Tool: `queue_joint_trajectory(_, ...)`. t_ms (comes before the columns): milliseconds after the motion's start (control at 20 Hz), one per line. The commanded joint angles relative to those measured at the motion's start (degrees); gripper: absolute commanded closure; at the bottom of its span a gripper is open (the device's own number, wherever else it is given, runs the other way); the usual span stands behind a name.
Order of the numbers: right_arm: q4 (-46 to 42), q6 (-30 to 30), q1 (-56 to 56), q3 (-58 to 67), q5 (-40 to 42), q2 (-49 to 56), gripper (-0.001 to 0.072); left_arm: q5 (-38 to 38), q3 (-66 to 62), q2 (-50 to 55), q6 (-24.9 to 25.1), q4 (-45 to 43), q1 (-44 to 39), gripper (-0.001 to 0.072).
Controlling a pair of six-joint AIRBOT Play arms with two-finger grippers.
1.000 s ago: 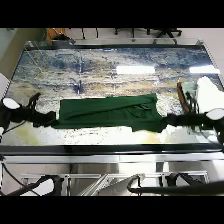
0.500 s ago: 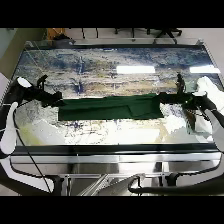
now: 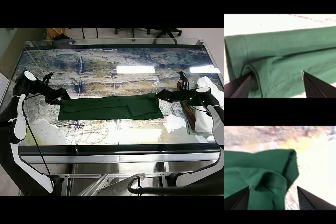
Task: Fold the shirts.
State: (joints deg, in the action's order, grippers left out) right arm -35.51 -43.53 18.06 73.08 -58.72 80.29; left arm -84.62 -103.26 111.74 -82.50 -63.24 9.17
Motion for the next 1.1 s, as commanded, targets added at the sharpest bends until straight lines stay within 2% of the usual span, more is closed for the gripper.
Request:
queue_joint_trajectory(0,-4.83,-3.28,1.01,0.9,-3.76,0.94,0.0066,-5.9,-5.95,0.66,-1.7,0.37,0.81,0.0012)
queue_joint_trajectory(350,-4.79,-3.34,-4.85,0.9,-5.38,7.17,0.0074,-8.41,-9.2,0.46,-1.95,0.46,-1.84,0.0013)
queue_joint_trajectory(400,-4.63,-3.91,-5.44,0.9,-5.2,7.74,0.0121,-8.26,-9.2,0.35,-1.55,0.5,-2.97,0.0014)
queue_joint_trajectory(450,-4.15,-3.89,-5.66,0.9,-5.22,7.96,0.0322,-8.09,-9.18,0.31,-1.42,0.52,-4.42,0.0077)
queue_joint_trajectory(550,-3.69,-3.87,-5.97,0.92,-4.98,8.0,0.0594,-6.88,-9.18,0.31,-1.4,0.52,-7.87,0.04)
queue_joint_trajectory(600,-3.02,-3.8,-5.97,0.92,-5.16,7.8,0.0685,-5.86,-9.18,0.33,-1.42,0.52,-10.14,0.0603)
queue_joint_trajectory(650,-2.64,-3.63,-5.97,0.94,-5.42,7.23,0.0686,-4.72,-9.18,0.33,-1.4,0.5,-12.41,0.0696)
queue_joint_trajectory(850,-2.95,-5.18,-5.29,3.63,-9.73,1.42,0.0687,2.43,-9.18,1.53,-1.38,0.39,-23.85,0.0696)
queue_joint_trajectory(1050,-2.89,-9.94,-4.02,11.89,-20.48,-4.85,0.0687,11.74,-9.2,7.8,-1.38,0.22,-35.71,0.0696)
